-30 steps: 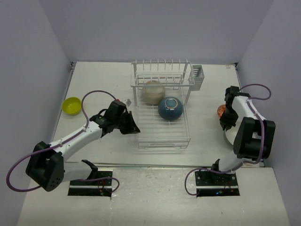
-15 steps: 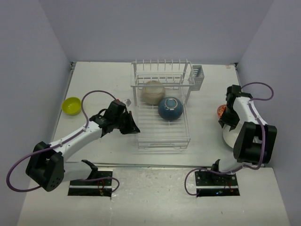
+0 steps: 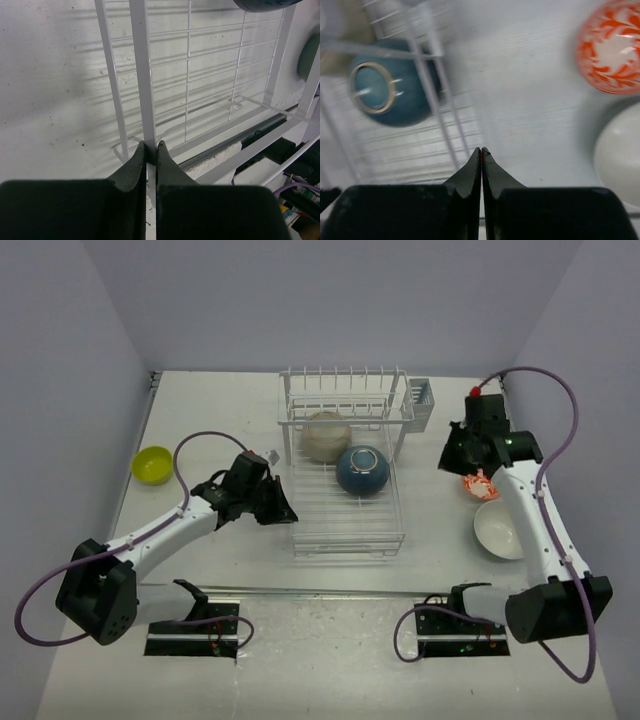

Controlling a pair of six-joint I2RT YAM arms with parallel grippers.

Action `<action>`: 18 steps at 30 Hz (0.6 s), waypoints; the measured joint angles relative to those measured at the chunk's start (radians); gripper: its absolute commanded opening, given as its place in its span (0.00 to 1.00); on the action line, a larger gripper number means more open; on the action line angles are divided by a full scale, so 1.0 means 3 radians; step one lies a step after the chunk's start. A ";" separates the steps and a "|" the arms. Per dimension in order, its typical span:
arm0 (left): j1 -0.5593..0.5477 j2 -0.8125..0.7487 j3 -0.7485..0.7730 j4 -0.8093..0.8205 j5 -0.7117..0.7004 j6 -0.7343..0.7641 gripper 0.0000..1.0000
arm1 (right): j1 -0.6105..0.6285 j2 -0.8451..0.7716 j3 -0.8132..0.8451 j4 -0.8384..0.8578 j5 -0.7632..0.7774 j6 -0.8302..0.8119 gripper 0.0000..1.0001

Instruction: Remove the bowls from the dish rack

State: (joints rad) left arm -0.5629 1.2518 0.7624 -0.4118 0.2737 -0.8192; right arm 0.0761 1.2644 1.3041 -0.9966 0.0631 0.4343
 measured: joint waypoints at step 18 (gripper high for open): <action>0.0000 0.0116 0.0144 -0.0174 0.0015 0.0038 0.00 | 0.0837 0.0907 0.0032 0.1139 -0.0862 -0.0201 0.00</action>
State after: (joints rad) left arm -0.5629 1.2865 0.8055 -0.4641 0.2783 -0.8078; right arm 0.3271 1.5364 1.3136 -0.6548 -0.1955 0.3740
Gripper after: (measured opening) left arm 0.010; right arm 0.003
